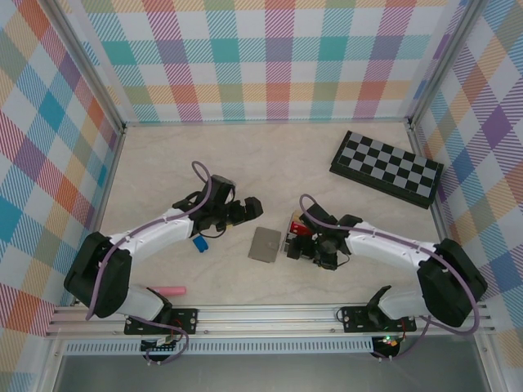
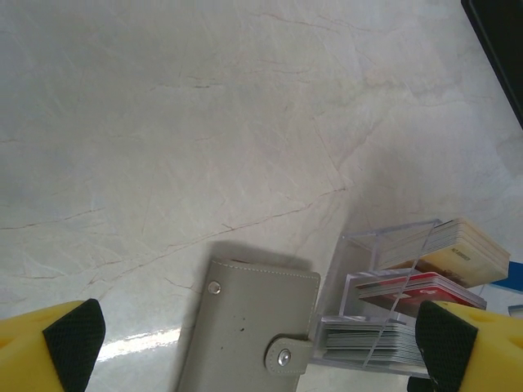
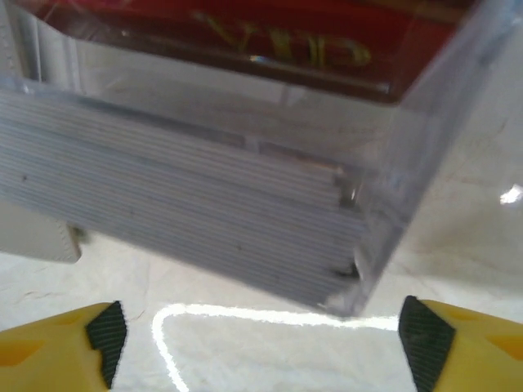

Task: Put the credit cards into the card holder

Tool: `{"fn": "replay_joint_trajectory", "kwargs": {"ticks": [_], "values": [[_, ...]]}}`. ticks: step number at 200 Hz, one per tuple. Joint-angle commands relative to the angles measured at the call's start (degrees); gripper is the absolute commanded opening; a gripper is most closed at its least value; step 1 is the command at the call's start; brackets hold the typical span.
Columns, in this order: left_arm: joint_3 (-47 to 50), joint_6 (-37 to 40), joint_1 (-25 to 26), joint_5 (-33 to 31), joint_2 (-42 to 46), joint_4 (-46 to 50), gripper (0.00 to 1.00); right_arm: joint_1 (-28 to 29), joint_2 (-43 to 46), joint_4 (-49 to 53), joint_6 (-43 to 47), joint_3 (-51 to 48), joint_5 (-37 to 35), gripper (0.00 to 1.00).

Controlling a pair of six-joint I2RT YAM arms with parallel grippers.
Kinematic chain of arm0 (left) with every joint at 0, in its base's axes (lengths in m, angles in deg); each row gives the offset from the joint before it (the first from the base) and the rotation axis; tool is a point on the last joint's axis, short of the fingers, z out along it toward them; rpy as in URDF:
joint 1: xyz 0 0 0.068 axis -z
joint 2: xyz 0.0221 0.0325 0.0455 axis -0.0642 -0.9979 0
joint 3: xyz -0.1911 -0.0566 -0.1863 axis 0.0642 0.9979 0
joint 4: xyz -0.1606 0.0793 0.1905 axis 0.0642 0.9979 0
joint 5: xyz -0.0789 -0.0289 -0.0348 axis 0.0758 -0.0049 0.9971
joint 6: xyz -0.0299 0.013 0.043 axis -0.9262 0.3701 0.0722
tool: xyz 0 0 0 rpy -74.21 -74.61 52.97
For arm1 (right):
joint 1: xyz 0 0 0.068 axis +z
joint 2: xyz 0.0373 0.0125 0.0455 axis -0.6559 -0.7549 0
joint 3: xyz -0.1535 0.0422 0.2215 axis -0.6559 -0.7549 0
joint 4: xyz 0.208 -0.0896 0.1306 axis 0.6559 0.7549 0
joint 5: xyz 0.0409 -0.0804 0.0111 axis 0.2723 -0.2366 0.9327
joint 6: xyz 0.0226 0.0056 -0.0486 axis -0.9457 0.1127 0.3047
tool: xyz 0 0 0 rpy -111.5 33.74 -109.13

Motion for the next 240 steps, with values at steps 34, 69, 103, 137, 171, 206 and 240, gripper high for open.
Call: {"fn": "replay_joint_trajectory", "kwargs": {"ticks": [34, 69, 103, 137, 171, 206, 240], "values": [[1.5, -0.6, 0.4, -1.9, 2.9, 2.4, 1.0, 0.4, -6.1, -2.6, 4.6, 5.1, -8.5, 0.79], [2.6, -1.0, 0.4, -2.9, 4.3, 1.5, 1.0, -0.7, -12.1, -6.1, 7.8, 10.0, -13.1, 0.73], [1.1, -0.7, 0.4, -4.2, 4.9, 4.7, 1.0, -3.9, -17.0, -8.7, 10.3, 13.8, -11.9, 0.72], [2.2, -2.9, 0.4, -2.6, 3.8, 4.3, 1.0, -5.6, -20.6, -9.9, 13.3, 18.1, -7.3, 0.73], [2.6, -5.7, 0.6, 2.6, -0.8, 0.4, 0.89, -6.3, -19.5, -4.5, 11.8, 20.6, -3.5, 0.75], [1.0, -6.8, 1.9, 2.8, -4.1, 0.4, 0.82, -6.3, -10.2, -1.6, 8.5, 15.4, -0.7, 0.75], [0.8, -5.5, 3.0, 3.1, -6.1, 1.1, 0.78, -6.1, -2.6, -7.7, 8.7, 7.0, 8.2, 0.59]]}}
